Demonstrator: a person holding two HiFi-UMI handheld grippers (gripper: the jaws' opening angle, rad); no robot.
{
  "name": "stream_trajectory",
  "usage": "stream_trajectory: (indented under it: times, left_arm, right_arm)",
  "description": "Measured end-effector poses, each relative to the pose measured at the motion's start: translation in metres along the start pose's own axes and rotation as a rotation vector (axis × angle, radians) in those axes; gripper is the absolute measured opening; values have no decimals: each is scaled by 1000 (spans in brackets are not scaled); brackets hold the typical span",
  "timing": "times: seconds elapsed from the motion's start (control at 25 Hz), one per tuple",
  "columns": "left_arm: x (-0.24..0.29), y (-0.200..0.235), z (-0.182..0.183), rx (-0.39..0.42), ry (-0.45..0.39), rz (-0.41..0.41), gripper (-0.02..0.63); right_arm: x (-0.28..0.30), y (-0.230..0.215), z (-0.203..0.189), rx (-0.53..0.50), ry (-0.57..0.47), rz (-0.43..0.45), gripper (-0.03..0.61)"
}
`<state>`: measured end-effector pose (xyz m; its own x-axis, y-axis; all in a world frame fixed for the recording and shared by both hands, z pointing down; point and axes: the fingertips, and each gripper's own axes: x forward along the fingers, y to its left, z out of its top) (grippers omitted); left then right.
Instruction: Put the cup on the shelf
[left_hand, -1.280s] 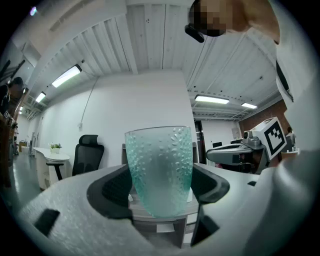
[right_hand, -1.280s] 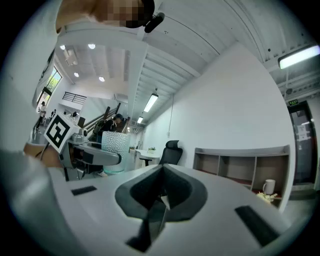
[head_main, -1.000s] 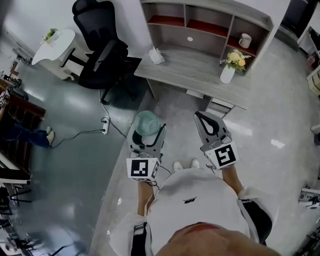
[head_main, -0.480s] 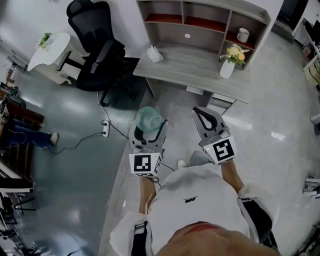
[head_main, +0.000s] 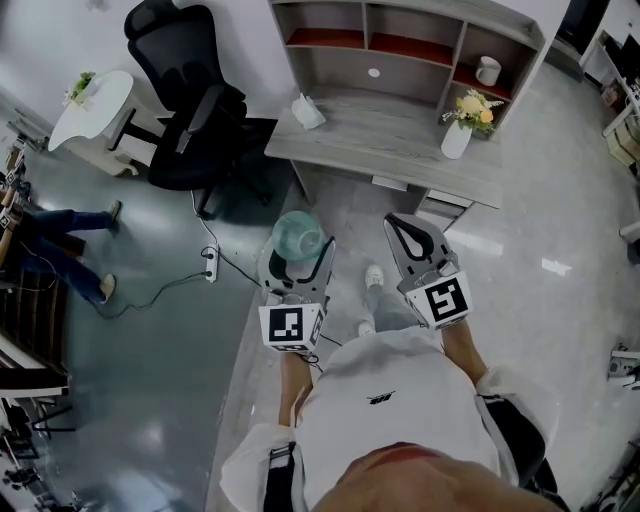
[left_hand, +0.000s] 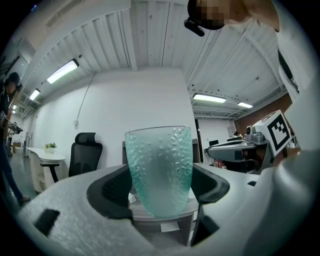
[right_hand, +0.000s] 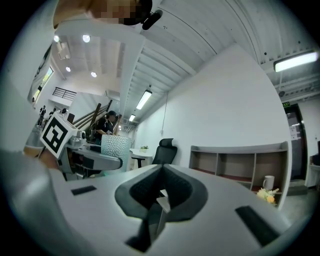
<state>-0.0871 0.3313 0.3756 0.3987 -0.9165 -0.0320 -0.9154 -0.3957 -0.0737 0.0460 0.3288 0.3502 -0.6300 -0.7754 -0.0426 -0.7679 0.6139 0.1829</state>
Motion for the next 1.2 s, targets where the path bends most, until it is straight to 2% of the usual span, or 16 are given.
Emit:
stream_trajectory:
  times: [0.44,1.2]
  left_arm:
    - [48,36,-7,11,11,10,373]
    - [159,84,-14,15,44,26,373]
  right_arm:
    - [59,-22,-17,13,16,23,28]
    - [155,-92,-28,26,10,65,28]
